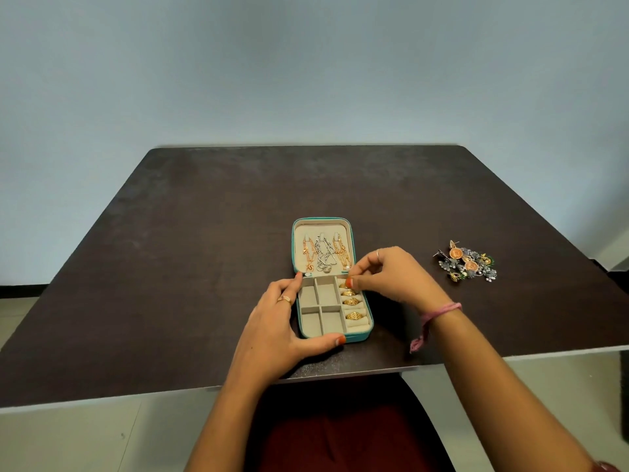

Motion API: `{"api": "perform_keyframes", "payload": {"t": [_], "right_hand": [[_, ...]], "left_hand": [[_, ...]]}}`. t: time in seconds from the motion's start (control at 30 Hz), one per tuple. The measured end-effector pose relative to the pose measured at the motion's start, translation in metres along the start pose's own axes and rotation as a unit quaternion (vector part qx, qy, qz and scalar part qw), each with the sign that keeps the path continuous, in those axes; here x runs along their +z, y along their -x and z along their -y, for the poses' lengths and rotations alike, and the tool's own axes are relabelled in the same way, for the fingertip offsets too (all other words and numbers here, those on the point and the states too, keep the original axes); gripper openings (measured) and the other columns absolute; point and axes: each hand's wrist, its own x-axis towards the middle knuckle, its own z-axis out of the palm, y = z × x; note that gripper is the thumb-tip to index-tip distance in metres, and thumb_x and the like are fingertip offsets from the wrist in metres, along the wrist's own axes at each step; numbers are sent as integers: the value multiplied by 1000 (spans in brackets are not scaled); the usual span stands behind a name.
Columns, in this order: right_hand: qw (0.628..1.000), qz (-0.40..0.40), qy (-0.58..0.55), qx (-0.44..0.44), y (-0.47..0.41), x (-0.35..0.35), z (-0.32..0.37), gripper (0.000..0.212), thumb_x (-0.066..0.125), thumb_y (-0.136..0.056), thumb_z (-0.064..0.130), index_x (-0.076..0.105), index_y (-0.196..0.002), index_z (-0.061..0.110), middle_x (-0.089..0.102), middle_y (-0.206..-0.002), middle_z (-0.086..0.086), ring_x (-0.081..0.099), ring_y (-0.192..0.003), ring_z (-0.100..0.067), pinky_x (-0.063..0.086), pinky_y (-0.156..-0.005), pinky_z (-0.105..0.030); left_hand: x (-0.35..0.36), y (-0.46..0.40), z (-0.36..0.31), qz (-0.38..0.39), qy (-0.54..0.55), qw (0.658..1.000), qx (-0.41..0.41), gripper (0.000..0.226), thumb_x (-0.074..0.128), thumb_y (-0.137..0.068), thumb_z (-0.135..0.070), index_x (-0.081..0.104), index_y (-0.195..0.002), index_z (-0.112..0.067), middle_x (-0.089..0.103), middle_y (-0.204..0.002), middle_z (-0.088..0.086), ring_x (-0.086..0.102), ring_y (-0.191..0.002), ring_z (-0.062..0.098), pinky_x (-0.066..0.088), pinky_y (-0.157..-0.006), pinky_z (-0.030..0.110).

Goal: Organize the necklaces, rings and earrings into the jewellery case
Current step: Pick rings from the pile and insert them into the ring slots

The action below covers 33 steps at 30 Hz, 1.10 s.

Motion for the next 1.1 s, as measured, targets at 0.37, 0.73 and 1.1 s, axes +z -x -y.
{"api": "perform_keyframes", "payload": {"t": [0.37,0.73,1.1], "right_hand": [[978,-161,-72,-111,31,45,-40,27,47,-97,18,60,-117,32,63,-111,17,61,-97,4,54,-81,-24],[978,-166,-51,-119,30,45,-43,30,44,-98,20,58,-121,33,61,-114,19,59,-103,1,54,-86,-32],[978,-151,-72,-127,27,45,-44,32,41,-99,16,57,-124,28,62,-123,9,58,-109,-4,53,-89,-33]], "left_hand": [[0,1,-2,-14,-5,1000,-1,118,73,-57,-69,13,-151,-29,29,-124,-28,33,-115,-8,36,-99,21],[-3,4,-10,-1,35,999,-14,124,65,-49,-74,13,-151,-26,32,-143,-16,31,-120,-5,37,-104,28],[-4,7,-15,-9,96,995,-38,111,67,-58,-62,18,-151,-24,31,-147,-12,29,-123,-3,32,-104,27]]}}
